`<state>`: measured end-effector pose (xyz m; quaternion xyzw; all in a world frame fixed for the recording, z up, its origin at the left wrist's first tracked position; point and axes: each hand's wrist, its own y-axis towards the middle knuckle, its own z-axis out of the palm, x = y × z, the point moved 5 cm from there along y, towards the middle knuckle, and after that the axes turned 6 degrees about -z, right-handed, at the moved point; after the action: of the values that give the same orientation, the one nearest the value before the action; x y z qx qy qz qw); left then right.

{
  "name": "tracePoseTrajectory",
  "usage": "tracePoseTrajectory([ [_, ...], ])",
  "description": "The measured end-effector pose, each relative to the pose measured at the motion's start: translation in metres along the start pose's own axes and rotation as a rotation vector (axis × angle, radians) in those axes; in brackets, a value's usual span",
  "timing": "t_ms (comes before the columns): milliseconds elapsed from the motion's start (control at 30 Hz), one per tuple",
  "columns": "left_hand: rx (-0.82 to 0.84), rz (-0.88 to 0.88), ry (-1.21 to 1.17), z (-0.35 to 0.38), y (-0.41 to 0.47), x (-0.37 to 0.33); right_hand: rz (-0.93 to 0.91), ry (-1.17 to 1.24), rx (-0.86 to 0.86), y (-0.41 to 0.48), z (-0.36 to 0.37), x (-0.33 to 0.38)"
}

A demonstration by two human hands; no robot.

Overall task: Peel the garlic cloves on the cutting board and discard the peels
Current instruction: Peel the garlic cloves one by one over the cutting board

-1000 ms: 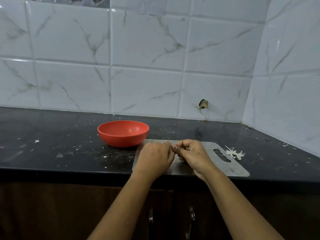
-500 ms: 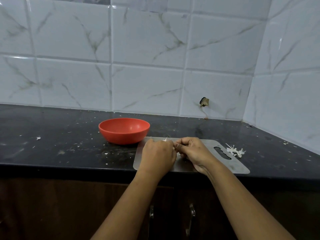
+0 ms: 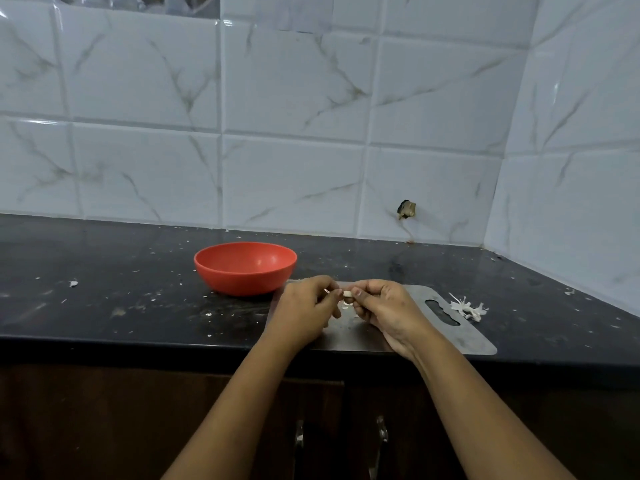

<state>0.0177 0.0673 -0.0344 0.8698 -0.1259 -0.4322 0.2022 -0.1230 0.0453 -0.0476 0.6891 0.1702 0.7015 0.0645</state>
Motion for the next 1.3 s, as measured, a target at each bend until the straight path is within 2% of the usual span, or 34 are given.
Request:
tracePoseTrajectory([
  [167, 0.000, -0.067, -0.127, -0.005, 0.000, 0.002, -0.018, -0.026, 0.006, -0.001, -0.001, -0.001],
  [267, -0.030, -0.123, -0.126, -0.006, 0.000, 0.006, -0.025, -0.006, 0.004, -0.001, 0.000, 0.000],
  [400, -0.215, -0.282, 0.007, -0.014, 0.002, 0.020, -0.029, 0.031, -0.025, -0.002, 0.000, 0.001],
  [467, -0.218, -0.305, 0.073, -0.013, 0.001, 0.022, -0.033, 0.024, -0.032, -0.002, 0.000, 0.001],
  [633, -0.172, -0.226, 0.308, -0.003, 0.000, 0.014, -0.038, 0.005, -0.056, 0.000, -0.001, -0.001],
  [833, -0.019, -0.104, 0.075, 0.006, 0.004, 0.011, -0.039, -0.020, -0.042, -0.002, -0.002, 0.000],
  [933, -0.038, -0.078, -0.041, 0.003, 0.005, 0.008, -0.051, -0.041, -0.036, -0.004, 0.000, 0.003],
  [1167, -0.168, -0.082, -0.166, -0.008, 0.001, 0.009, -0.077, -0.074, 0.035, -0.007, 0.005, 0.007],
  [1300, -0.185, -0.086, -0.223, -0.011, -0.001, 0.007, -0.077, -0.101, 0.052, -0.008, 0.006, 0.007],
])
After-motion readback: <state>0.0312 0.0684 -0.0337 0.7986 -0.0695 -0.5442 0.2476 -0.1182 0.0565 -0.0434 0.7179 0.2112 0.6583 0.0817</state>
